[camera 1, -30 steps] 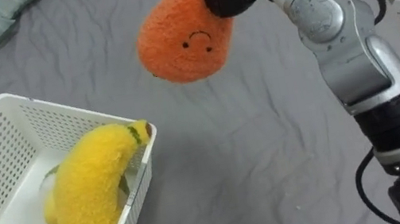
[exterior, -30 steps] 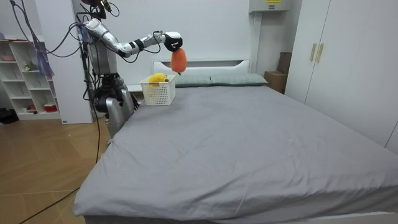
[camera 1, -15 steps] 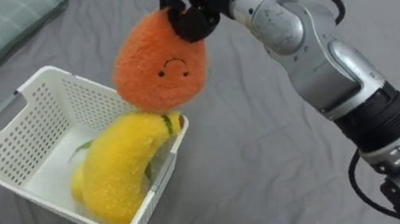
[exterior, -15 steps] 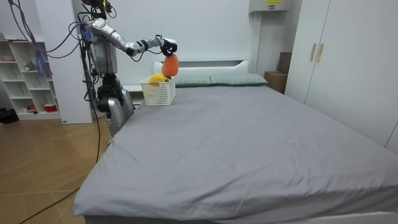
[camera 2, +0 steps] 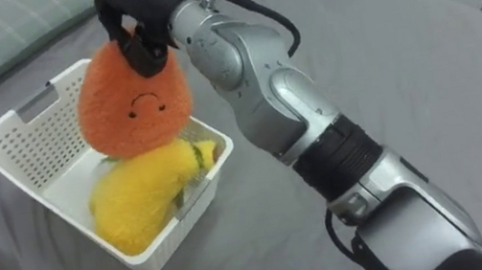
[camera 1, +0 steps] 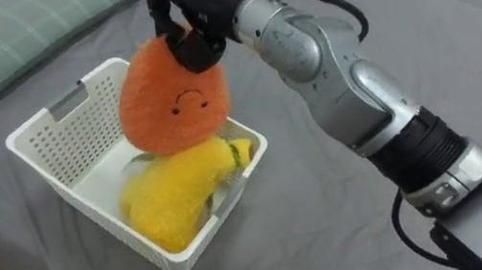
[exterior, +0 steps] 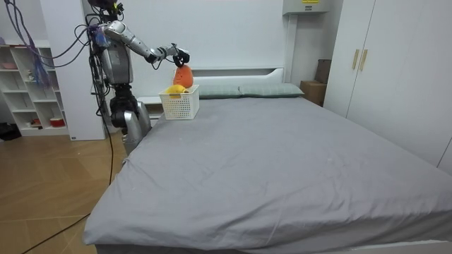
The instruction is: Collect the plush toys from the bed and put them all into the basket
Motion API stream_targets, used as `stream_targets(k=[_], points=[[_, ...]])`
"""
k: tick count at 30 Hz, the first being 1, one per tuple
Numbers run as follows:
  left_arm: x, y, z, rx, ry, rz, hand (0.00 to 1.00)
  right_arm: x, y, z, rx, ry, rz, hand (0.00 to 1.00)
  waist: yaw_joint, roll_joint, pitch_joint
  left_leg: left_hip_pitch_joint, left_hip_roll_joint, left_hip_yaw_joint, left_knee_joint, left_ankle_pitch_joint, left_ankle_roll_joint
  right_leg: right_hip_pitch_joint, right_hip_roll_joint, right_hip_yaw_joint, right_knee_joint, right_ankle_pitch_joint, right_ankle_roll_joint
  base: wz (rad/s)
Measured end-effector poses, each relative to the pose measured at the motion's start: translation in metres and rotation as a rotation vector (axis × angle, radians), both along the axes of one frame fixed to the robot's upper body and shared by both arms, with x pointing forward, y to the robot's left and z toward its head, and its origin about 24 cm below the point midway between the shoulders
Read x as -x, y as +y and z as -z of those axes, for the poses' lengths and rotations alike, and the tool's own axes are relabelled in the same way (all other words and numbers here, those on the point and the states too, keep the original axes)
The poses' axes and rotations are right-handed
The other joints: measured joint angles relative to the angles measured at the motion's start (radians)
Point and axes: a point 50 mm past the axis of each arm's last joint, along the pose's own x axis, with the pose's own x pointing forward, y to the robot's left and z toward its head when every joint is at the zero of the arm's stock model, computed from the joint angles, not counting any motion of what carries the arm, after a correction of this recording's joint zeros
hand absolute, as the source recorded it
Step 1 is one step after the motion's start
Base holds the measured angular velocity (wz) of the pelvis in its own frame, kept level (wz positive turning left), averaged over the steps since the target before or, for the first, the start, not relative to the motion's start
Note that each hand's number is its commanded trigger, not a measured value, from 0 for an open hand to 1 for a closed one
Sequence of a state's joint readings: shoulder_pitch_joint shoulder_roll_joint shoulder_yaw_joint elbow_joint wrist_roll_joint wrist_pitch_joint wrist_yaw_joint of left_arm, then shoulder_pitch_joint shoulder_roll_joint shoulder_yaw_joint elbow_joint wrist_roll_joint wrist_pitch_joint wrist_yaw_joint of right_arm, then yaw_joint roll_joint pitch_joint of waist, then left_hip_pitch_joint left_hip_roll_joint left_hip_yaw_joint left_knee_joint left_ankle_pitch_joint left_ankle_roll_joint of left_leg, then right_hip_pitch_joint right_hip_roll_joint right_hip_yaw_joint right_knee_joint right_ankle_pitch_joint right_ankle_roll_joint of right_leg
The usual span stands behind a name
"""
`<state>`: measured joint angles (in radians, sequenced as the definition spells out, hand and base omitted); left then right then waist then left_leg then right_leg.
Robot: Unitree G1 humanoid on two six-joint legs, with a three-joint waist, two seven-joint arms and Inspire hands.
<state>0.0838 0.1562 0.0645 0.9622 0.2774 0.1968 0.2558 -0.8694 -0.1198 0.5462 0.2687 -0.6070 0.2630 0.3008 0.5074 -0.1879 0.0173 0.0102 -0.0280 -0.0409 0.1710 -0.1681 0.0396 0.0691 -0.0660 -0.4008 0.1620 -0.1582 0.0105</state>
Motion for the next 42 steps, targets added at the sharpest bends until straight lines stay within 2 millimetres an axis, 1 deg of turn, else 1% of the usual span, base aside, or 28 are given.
stream_targets(k=[2,3,4,6,7,8,11,12,14,16,19,20,21,23,24,27,34,38,39,42], points=[[0.0,0.001,0.0,-0.009,0.003,-0.001,0.0,-0.002,0.001,0.004,0.02,0.015,0.009,1.0,0.017,-0.006,0.0031,-0.002,-0.002,-0.002,-0.001,0.001,0.001,0.002,-0.001,0.0,-0.008,0.0,0.0,0.07],[0.001,0.003,-0.001,-0.018,0.009,-0.004,0.0,-0.002,0.004,0.006,0.022,0.025,0.009,1.0,0.022,-0.014,0.0047,-0.003,-0.003,-0.005,-0.001,0.001,0.001,0.003,-0.001,-0.001,-0.009,0.0,0.0,0.04],[0.002,0.004,-0.001,-0.024,0.014,-0.004,0.0,-0.002,0.006,0.006,0.024,0.029,0.007,1.0,0.023,-0.017,0.0057,-0.003,-0.003,-0.007,-0.001,0.001,0.001,0.004,-0.001,-0.001,-0.009,0.0,0.0,0.1],[0.005,0.004,0.0,-0.03,0.031,-0.005,0.0,-0.004,0.009,0.012,0.025,0.059,0.011,0.5,0.024,-0.023,0.0092,-0.005,-0.007,-0.021,-0.001,0.001,0.001,0.014,-0.002,-0.014,-0.011,0.0,0.0,0.17],[0.005,0.004,0.0,-0.029,0.033,-0.005,0.0,-0.004,0.009,0.014,0.026,0.067,0.013,0.13,0.025,-0.024,0.0095,-0.005,-0.008,-0.024,-0.002,0.001,0.002,0.016,-0.002,-0.016,-0.012,0.0,0.0,0.17],[0.007,0.004,0.001,-0.029,0.039,-0.009,0.0,-0.004,0.01,0.016,0.024,0.078,0.014,0.0,0.026,-0.025,0.0104,-0.007,-0.01,-0.03,-0.002,0.001,0.002,0.017,-0.002,-0.019,-0.012,0.0,0.001,0.13],[0.011,0.005,0.001,-0.04,0.055,-0.017,0.0,-0.006,0.011,0.021,0.029,0.102,0.022,0.0,0.028,-0.029,0.0126,-0.013,-0.018,-0.048,0.001,0.003,0.004,0.02,-0.003,-0.03,-0.012,-0.004,0.006,0.19],[0.012,0.006,0.001,-0.048,0.059,-0.019,0.0,-0.007,0.01,0.023,0.031,0.104,0.028,0.0,0.029,-0.032,0.0142,-0.019,-0.02,-0.056,0.007,0.003,0.004,0.02,-0.004,-0.039,-0.012,-0.004,0.006,0.19],[0.014,0.008,0.001,-0.058,0.066,-0.023,0.0,-0.009,0.008,0.027,0.034,0.108,0.045,0.0,0.036,-0.036,0.0157,-0.026,-0.023,-0.065,0.015,0.003,0.004,0.021,-0.005,-0.049,-0.012,-0.004,0.006,0.18],[0.015,0.009,0.001,-0.059,0.072,-0.024,0.0,-0.012,0.004,0.033,0.041,0.116,0.075,0.0,0.045,-0.038,0.0166,-0.038,-0.026,-0.081,0.027,0.003,0.004,0.02,-0.007,-0.067,-0.012,-0.004,0.006,0.2],[0.019,0.009,0.002,-0.055,0.088,-0.028,0.0,-0.016,-0.001,0.042,0.058,0.147,0.109,0.0,0.055,-0.039,0.0165,-0.044,-0.034,-0.101,0.036,0.004,0.005,0.022,-0.009,-0.071,-0.012,-0.006,0.009,0.19],[0.021,0.009,0.002,-0.054,0.095,-0.03,0.0,-0.017,-0.002,0.044,0.06,0.15,0.115,0.0,0.059,-0.038,0.0168,-0.044,-0.034,-0.101,0.036,0.004,0.005,0.022,-0.009,-0.071,-0.012,-0.006,0.009,0.11],[0.024,0.009,0.003,-0.048,0.108,-0.032,0.0,-0.018,-0.004,0.046,0.063,0.153,0.128,0.0,0.066,-0.037,0.0176,-0.045,-0.034,-0.102,0.04,0.004,0.005,0.023,-0.009,-0.073,-0.012,-0.006,0.009,0.08],[0.028,0.009,0.003,-0.039,0.118,-0.038,0.0,-0.02,-0.008,0.051,0.068,0.156,0.151,0.0,0.064,-0.034,0.0197,-0.052,-0.038,-0.114,0.051,0.004,0.005,0.029,-0.011,-0.087,-0.012,-0.006,0.009,0.16],[0.029,0.009,0.003,-0.035,0.118,-0.039,0.0,-0.022,-0.011,0.054,0.073,0.159,0.17,0.0,0.064,-0.033,0.0204,-0.053,-0.039,-0.118,0.053,0.003,0.005,0.029,-0.016,-0.094,-0.011,-0.006,0.009,0.15],[0.03,0.007,0.003,-0.033,0.122,-0.029,0.0,-0.025,-0.018,0.058,0.077,0.165,0.201,0.0,0.066,-0.024,0.0272,-0.059,-0.041,-0.125,0.06,0.003,0.005,0.03,-0.018,-0.098,-0.009,-0.006,0.009,0.08],[0.028,0.006,0.003,-0.032,0.12,-0.017,0.0,-0.027,-0.023,0.058,0.07,0.136,0.225,0.0,0.067,-0.012,0.0261,-0.069,-0.041,-0.127,0.065,0.004,0.005,0.021,-0.018,-0.1,-0.01,-0.006,0.009,0.01],[0.027,0.003,0.004,-0.024,0.124,-0.001,0.0,-0.028,-0.026,0.056,0.061,0.117,0.235,0.0,0.053,-0.006,0.0244,-0.067,-0.041,-0.123,0.065,0.004,0.005,0.021,-0.017,-0.096,-0.011,-0.006,0.009,-0.02],[0.028,0.002,0.004,-0.017,0.127,-0.001,0.0,-0.028,-0.026,0.055,0.055,0.114,0.235,0.0,0.044,-0.003,0.023,-0.067,-0.041,-0.123,0.065,0.004,0.006,0.022,-0.013,-0.095,-0.011,-0.006,0.009,0.0],[0.027,0.0,0.005,-0.004,0.127,0.001,0.0,-0.031,-0.032,0.053,0.042,0.111,0.251,0.0,0.02,0.006,0.0223,-0.064,-0.041,-0.122,0.066,0.004,0.006,0.027,-0.01,-0.083,-0.011,-0.006,0.009,-0.01]])
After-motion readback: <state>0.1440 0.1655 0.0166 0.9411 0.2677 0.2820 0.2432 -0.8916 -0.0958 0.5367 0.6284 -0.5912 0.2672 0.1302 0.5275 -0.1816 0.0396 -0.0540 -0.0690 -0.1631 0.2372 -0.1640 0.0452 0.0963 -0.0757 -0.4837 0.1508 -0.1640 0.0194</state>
